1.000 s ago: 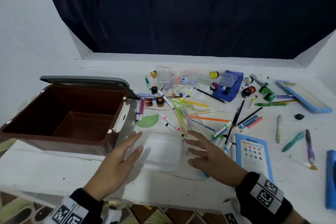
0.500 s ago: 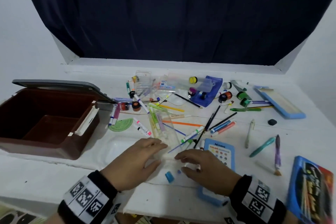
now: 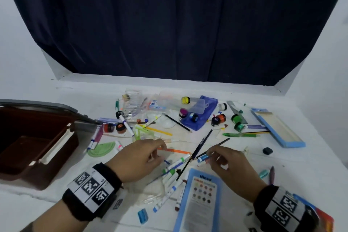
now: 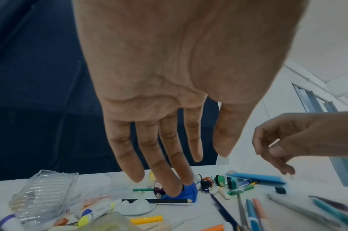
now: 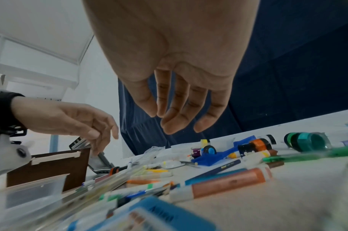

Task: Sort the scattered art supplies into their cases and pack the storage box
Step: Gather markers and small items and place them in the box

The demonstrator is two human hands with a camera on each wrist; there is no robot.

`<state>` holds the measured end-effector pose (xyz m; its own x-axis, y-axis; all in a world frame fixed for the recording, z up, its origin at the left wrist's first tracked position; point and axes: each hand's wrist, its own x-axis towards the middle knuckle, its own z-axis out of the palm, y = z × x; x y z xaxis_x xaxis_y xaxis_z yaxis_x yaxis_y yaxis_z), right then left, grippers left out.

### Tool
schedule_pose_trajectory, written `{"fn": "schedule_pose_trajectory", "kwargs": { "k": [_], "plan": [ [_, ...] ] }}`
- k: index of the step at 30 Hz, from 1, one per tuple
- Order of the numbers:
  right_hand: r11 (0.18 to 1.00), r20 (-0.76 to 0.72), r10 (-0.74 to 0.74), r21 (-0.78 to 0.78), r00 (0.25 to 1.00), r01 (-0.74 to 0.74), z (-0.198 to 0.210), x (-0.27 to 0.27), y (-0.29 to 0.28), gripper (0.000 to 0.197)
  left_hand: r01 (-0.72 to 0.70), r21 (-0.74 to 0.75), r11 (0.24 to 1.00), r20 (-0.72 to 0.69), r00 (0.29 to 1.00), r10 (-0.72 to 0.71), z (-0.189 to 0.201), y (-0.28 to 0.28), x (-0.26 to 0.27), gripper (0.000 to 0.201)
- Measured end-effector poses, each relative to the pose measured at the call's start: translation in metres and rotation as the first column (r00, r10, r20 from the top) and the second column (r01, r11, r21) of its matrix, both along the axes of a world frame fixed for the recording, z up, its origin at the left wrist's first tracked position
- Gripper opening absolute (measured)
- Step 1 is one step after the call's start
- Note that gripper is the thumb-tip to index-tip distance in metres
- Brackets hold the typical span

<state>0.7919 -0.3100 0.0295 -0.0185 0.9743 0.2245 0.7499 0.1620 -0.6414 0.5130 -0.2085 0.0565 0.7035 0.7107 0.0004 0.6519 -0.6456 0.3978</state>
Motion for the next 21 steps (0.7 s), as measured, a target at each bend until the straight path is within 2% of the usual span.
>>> {"fn": "schedule_pose_trajectory", "kwargs": {
  "k": [5,7,12,14,17,21],
  "plan": [
    [1.0,0.018,-0.006,0.004,1.0,0.006,0.012,0.022,0.053,0.01,0.028,-0.025,0.999,-0.115,0.993,-0.031,0.005,0.041,0.004,0.026],
    [1.0,0.058,0.008,0.009,0.998,-0.008,0.013,0.031,0.079,0.01,0.06,-0.032,0.998,-0.202,0.977,-0.065,0.004,0.061,0.005,0.028],
    [0.998,0.145,-0.053,-0.025,0.988,0.057,0.012,0.054,0.157,0.013,0.258,-0.104,0.961,-0.382,0.881,-0.278,-0.002,0.106,0.006,0.037],
    [0.994,0.192,-0.077,-0.064,0.978,0.091,0.011,0.06,0.188,0.021,0.297,-0.146,0.944,-0.414,0.848,-0.331,-0.004,0.121,0.0,0.044],
    [0.977,0.25,-0.067,-0.179,0.966,0.114,0.009,0.062,0.228,0.045,0.322,-0.212,0.923,-0.411,0.827,-0.383,-0.009,0.139,-0.007,0.055],
    [0.961,0.333,-0.016,-0.255,0.943,0.107,-0.001,0.061,0.275,0.055,0.327,-0.315,0.891,-0.443,0.78,-0.443,-0.012,0.154,-0.001,0.07]
  ]
}}
